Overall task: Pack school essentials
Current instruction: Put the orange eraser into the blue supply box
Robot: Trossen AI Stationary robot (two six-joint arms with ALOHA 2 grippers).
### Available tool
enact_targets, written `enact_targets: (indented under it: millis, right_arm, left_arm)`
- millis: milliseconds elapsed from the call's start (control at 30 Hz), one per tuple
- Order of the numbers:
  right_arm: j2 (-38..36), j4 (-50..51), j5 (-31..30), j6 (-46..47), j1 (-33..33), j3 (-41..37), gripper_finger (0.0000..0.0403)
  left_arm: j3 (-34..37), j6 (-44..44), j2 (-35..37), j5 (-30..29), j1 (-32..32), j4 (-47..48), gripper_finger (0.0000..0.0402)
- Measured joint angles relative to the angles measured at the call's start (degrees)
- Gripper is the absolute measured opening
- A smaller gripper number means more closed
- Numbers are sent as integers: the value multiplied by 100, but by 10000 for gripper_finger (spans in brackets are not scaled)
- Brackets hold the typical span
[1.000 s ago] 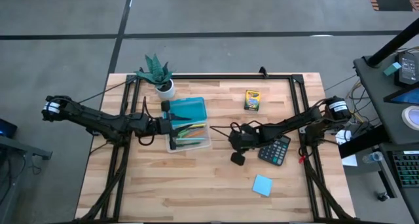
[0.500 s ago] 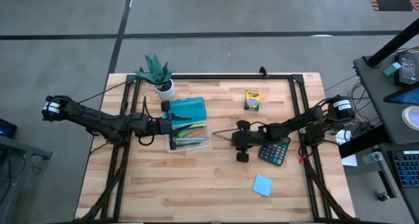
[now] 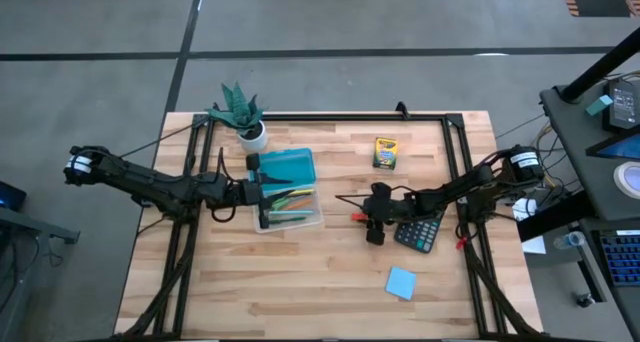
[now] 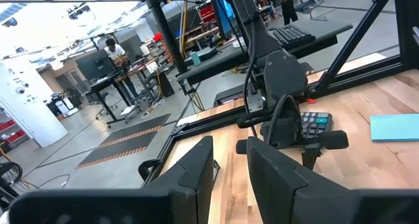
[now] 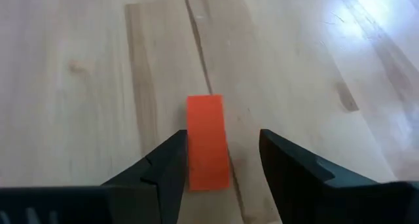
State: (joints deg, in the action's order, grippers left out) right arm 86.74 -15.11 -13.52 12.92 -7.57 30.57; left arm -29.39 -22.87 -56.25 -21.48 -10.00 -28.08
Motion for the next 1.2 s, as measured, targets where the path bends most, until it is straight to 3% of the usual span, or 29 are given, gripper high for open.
enact_targets:
  millis: [367, 767, 1200]
  right_arm:
    - [-2, -81, 141, 226, 0, -202, 143]
    - [-13, -39, 148, 101, 0, -206, 35]
    - [-167, -266, 271, 197, -97, -196, 25]
  left_arm:
    - [2, 0, 0, 0, 0, -7, 77]
    - [2, 0, 0, 0, 1, -28, 77]
    - [2, 0, 0, -1, 0, 0, 77]
